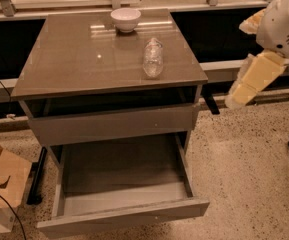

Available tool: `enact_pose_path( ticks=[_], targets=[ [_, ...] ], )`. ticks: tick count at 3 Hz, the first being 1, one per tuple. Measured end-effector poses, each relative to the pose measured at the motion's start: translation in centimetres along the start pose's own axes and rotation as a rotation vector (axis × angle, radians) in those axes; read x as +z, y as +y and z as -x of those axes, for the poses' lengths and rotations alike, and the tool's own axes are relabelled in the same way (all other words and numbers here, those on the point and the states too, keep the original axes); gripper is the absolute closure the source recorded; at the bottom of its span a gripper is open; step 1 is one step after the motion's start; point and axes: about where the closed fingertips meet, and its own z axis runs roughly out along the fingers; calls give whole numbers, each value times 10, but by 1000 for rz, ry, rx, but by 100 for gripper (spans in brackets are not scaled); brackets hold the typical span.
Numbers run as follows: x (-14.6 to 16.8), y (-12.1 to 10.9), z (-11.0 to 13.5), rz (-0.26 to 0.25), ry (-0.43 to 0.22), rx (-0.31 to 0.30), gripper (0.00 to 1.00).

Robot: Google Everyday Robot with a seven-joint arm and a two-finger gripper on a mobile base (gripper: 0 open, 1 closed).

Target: Place water bottle into middle drawer

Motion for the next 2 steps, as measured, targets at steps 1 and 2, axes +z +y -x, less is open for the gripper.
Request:
enact_pose_path(
  ticks=[1, 2],
  targets=[
    [15, -24, 21, -33, -63, 23, 0],
    [43, -43, 35, -30, -92, 52, 0]
  ],
)
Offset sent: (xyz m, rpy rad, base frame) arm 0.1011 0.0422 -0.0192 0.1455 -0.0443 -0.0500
